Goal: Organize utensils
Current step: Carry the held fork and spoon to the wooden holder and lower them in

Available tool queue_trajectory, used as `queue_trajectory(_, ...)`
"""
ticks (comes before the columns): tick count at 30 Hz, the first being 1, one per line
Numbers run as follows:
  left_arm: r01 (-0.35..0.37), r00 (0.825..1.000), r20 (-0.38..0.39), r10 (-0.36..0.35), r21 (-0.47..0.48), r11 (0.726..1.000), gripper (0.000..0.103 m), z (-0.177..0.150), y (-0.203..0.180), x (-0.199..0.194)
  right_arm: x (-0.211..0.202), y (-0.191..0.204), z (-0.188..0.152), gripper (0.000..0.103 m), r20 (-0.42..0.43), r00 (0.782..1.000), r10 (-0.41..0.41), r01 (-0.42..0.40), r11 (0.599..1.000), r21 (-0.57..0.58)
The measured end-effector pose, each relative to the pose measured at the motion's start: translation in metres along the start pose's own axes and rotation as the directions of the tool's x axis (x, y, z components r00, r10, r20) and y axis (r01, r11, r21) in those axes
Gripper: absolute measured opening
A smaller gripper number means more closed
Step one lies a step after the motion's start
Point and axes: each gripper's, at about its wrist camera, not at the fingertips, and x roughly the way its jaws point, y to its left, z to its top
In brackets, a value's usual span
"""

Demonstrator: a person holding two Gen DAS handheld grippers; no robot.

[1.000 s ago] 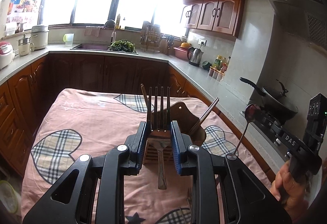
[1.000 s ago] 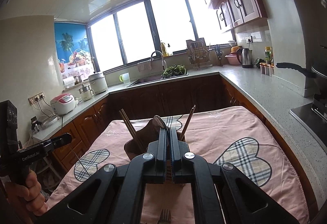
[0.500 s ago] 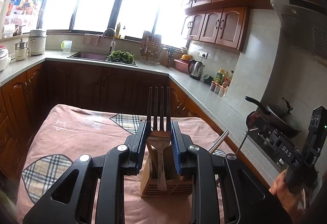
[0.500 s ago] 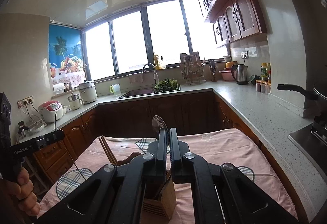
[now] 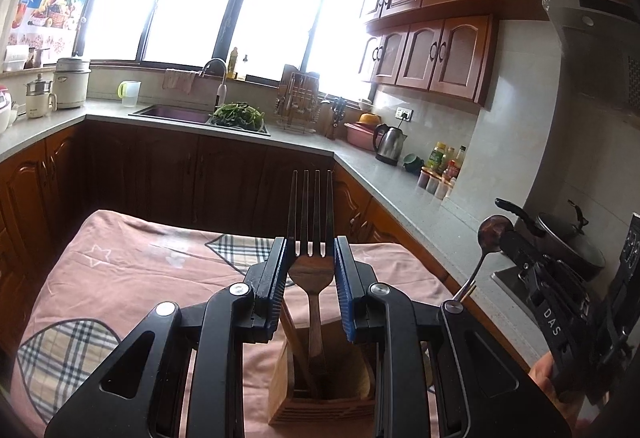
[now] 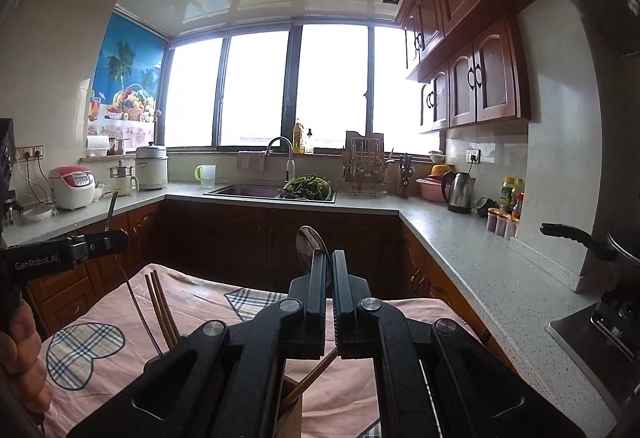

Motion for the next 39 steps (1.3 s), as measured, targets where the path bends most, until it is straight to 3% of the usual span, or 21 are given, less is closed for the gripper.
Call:
queue_trajectory(8, 0.022, 1.0, -0.008, -0.022, 0.029, 0.999, 0.021, -0.035, -0.005, 0.019, 0.015, 0.018, -0.034, 0.002, -0.024, 1.0, 0.015, -0.016, 0.998, -0.066)
queue_trajectory(15, 0.015, 0.999, -0.048, -0.012, 0.054, 0.998, 0.021, -0.057, -0.007, 0.03, 0.016, 0.021, -0.053, 0.002, -0.069, 0.997, 0.04, -0.044, 0.997, -0.056)
queue_trajectory(25, 0.018, 0.996, -0.094, -0.011, 0.073, 0.997, 0.021, -0.073, -0.008, 0.036, 0.011, 0.012, -0.059, 0.002, -0.086, 0.995, 0.055, -0.058, 0.998, -0.023)
queue_trajectory(31, 0.022, 0.994, -0.108, -0.014, 0.072, 0.997, 0.021, -0.077, -0.008, 0.037, 0.007, 0.007, -0.062, 0.002, -0.042, 0.999, 0.002, -0.004, 0.999, -0.034)
queue_trajectory(39, 0.031, 0.99, -0.137, -0.023, 0.059, 0.998, 0.022, -0.081, -0.006, 0.04, 0.013, 0.016, -0.078, 0.002, -0.076, 0.997, 0.033, -0.038, 0.997, -0.065)
